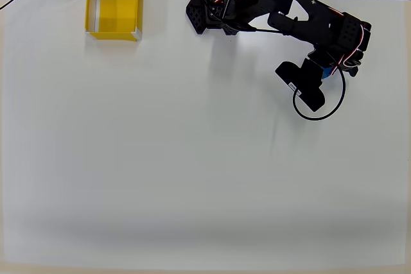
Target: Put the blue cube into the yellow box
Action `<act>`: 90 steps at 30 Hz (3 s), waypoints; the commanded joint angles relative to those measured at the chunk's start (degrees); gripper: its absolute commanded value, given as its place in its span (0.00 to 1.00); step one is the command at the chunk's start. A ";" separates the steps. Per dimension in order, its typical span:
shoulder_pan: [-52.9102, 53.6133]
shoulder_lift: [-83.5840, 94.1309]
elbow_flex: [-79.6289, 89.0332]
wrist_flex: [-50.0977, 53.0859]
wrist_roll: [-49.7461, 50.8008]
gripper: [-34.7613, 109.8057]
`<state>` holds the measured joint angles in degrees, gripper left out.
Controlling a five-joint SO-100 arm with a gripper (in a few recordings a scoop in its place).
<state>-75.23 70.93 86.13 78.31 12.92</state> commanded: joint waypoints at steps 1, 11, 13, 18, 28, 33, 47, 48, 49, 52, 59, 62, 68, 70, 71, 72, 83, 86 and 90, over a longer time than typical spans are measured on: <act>-0.79 1.49 -4.48 0.18 -0.18 0.57; 0.44 0.00 -5.19 -0.35 -1.05 0.55; 0.62 0.00 -5.19 -0.53 -1.58 0.53; 1.14 0.00 -5.19 -0.70 -1.93 0.51; 1.41 0.53 -4.92 -0.88 0.44 0.40; 1.49 0.62 -4.66 -1.32 0.35 0.37; 5.27 6.15 -4.75 -2.37 -9.23 0.36; 6.42 7.38 -4.92 -2.55 -10.99 0.36; 7.65 8.61 -5.10 -2.64 -12.66 0.36; 11.60 12.13 -6.24 -2.81 -18.72 0.36; 19.95 19.95 -7.56 -2.64 -31.38 0.36; 25.14 23.12 -7.56 -1.85 -35.95 0.36; 40.61 28.48 -7.56 0.00 -47.29 0.35; 46.49 29.79 -7.56 0.26 -51.15 0.35; 49.31 30.23 -7.56 0.18 -52.91 0.35; 52.29 30.67 -7.56 0.09 -54.67 0.36; 83.85 32.96 -9.49 0.53 -68.38 0.36; 91.85 34.54 -9.49 2.99 -70.05 0.36; 103.54 38.76 -7.82 3.87 -71.89 0.36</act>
<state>18.02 98.88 82.53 81.56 -56.69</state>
